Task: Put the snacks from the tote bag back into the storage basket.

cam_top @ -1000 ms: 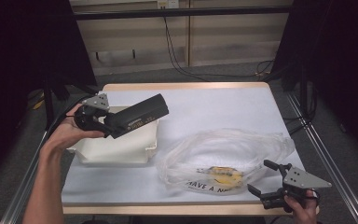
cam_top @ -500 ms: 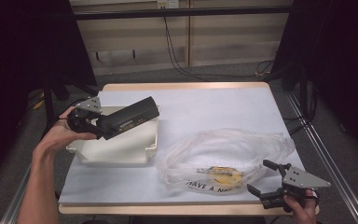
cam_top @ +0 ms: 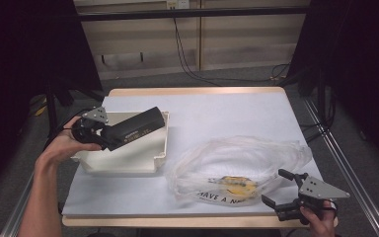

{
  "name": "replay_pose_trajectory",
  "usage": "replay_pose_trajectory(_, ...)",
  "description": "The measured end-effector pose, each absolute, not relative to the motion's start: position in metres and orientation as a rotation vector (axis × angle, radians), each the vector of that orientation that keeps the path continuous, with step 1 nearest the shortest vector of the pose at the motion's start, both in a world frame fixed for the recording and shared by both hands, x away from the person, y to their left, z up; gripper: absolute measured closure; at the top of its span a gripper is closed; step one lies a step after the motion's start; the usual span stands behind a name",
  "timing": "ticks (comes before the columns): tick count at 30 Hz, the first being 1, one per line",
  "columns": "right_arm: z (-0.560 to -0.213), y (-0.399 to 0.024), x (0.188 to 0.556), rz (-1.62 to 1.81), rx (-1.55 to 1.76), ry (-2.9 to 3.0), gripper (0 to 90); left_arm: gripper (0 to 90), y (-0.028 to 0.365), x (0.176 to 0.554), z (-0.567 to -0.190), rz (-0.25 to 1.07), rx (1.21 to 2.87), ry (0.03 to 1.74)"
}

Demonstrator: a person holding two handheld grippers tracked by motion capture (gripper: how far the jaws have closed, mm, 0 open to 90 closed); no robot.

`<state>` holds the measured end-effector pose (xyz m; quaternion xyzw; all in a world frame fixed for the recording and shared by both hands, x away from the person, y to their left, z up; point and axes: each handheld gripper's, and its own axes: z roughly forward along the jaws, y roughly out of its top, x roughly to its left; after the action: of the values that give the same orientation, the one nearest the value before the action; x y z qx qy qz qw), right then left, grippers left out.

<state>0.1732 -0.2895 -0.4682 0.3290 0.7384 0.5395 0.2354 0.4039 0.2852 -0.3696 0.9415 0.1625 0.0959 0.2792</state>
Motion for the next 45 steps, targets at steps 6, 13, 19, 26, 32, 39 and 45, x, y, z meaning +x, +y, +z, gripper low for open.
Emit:
replay_pose_trajectory(6,-0.468,-0.289,0.173,1.474,0.907,2.018,0.0,43.1,0.286,0.408,-0.379,0.245,2.549,0.486)
replay_pose_trajectory(13,-0.468,-0.288,0.174,1.472,0.894,2.045,0.0,43.1,0.282,0.412,-0.387,0.238,2.564,0.486)
replay_pose_trajectory(19,-0.468,-0.288,0.173,1.483,0.897,2.033,0.0,43.1,0.281,0.419,-0.395,0.219,2.599,0.497)
replay_pose_trajectory(26,-0.467,-0.287,0.173,1.482,0.883,2.037,0.0,43.1,0.275,0.425,-0.406,0.195,2.629,0.495)
replay_pose_trajectory(32,-0.468,-0.287,0.172,1.492,0.875,2.016,0.0,43.1,0.274,0.427,-0.410,0.174,2.645,0.509)
replay_pose_trajectory(39,-0.469,-0.289,0.171,1.500,0.868,1.977,0.0,43.1,0.272,0.432,-0.416,0.157,2.662,0.513)
replay_pose_trajectory(45,-0.469,-0.288,0.172,1.521,0.875,1.970,0.0,43.0,0.268,0.436,-0.424,0.142,2.680,0.511)
